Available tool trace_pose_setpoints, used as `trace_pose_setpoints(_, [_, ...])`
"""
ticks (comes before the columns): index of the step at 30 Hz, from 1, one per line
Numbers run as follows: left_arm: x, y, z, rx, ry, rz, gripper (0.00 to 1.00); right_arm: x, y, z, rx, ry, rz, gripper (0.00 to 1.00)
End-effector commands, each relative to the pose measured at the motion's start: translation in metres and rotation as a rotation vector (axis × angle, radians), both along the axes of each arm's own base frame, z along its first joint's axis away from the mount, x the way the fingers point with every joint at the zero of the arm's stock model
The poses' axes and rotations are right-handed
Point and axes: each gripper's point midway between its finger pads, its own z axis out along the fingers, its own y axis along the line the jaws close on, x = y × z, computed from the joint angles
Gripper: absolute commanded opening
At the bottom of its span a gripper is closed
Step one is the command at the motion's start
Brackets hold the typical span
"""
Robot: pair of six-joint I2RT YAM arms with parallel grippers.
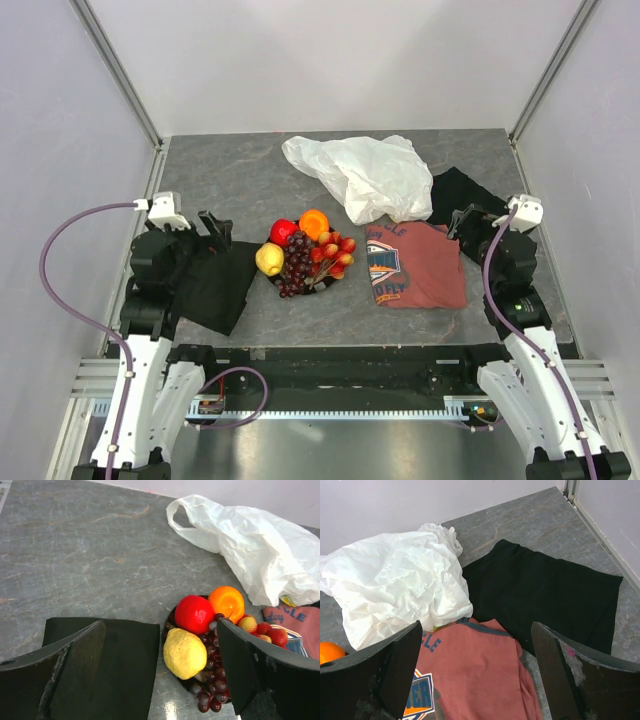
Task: Place the fruits into the plastic bag
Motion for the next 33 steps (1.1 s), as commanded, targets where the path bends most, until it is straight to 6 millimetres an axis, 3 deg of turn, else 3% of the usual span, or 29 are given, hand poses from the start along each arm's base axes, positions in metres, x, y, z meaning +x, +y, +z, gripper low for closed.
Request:
trace_pose_setpoints(1, [0.002, 0.009, 0.018, -0.004, -0.031, 0.057, 0.99, 0.0, -0.002, 0.03, 0.007, -0.08, -0.013, 0.98])
trace_pose_setpoints(7, [0.002, 0.02, 0.021, 0.031, -0.058, 0.109, 0.99, -0.005, -0.019, 0.032, 0.085, -0.098, -0.138, 0.98])
trace_pose_setpoints(12, [0.006, 0.007, 0.042, 0.074, -0.097, 0.014, 0.99, -0.004, -0.018, 0.037, 0.059, -0.056, -0.13, 0.98])
trace_pose_setpoints(14, [0.009, 0.004, 0.044, 0.091, -0.106, -0.013, 0.99, 0.005, -0.004, 0.042, 0.045, -0.03, -0.049, 0.98])
trace_pose_setpoints(16, [0.011, 0.003, 0.033, 0.101, -0.086, -0.021, 0.99, 0.018, 0.016, 0.034, 0.017, 0.037, 0.068, 0.93])
trace_pose_setpoints(18, [0.011, 0.002, 0.022, 0.108, -0.042, -0.035, 0.99, 0.026, 0.029, 0.042, -0.002, 0.071, 0.131, 0.88])
trace_pose_setpoints(19, [0.01, 0.001, 0.019, 0.109, -0.033, -0.04, 0.99, 0.036, 0.033, 0.03, -0.029, 0.127, 0.141, 0.88])
trace_pose_setpoints(20, [0.009, 0.001, 0.017, 0.107, -0.03, -0.043, 0.99, 0.04, 0.047, 0.036, -0.052, 0.13, 0.175, 0.88])
trace_pose_setpoints(21, [0.009, 0.0, 0.013, 0.105, -0.019, -0.048, 0.99, 0.044, 0.053, 0.034, -0.081, 0.146, 0.182, 0.88])
trace_pose_setpoints(22, [0.008, -0.003, 0.01, 0.102, -0.011, -0.066, 0.99, 0.053, 0.063, 0.02, -0.132, 0.199, 0.193, 0.88])
trace_pose_setpoints(24, [0.008, -0.006, 0.009, 0.098, -0.01, -0.082, 0.99, 0.058, 0.092, 0.024, -0.212, 0.21, 0.198, 0.9])
trace_pose_setpoints(25, [0.007, -0.007, 0.01, 0.1, -0.014, -0.09, 0.99, 0.068, 0.106, 0.007, -0.249, 0.261, 0.211, 0.9])
trace_pose_setpoints(26, [0.008, -0.007, 0.01, 0.101, -0.011, -0.092, 0.99, 0.071, 0.123, 0.012, -0.251, 0.253, 0.226, 0.91])
trace_pose_setpoints(28, [0.007, -0.006, 0.009, 0.108, -0.009, -0.086, 0.99, 0.081, 0.144, -0.01, -0.294, 0.305, 0.237, 0.96])
trace_pose_setpoints(29, [0.007, -0.005, 0.007, 0.111, -0.004, -0.083, 0.99, 0.082, 0.162, -0.008, -0.318, 0.295, 0.263, 0.98])
trace_pose_setpoints(30, [0.007, -0.004, 0.007, 0.113, -0.003, -0.079, 0.99, 0.085, 0.165, -0.011, -0.351, 0.299, 0.237, 0.98])
trace_pose_setpoints(31, [0.008, -0.003, 0.005, 0.114, 0.005, -0.073, 0.99, 0.09, 0.174, -0.028, -0.396, 0.335, 0.239, 0.98])
trace_pose_setpoints(32, [0.008, -0.003, 0.004, 0.116, 0.008, -0.074, 0.99, 0.092, 0.187, -0.024, -0.424, 0.321, 0.248, 0.98])
trace_pose_setpoints(33, [0.008, -0.003, 0.001, 0.115, 0.016, -0.074, 0.99, 0.098, 0.191, -0.039, -0.469, 0.351, 0.225, 0.98])
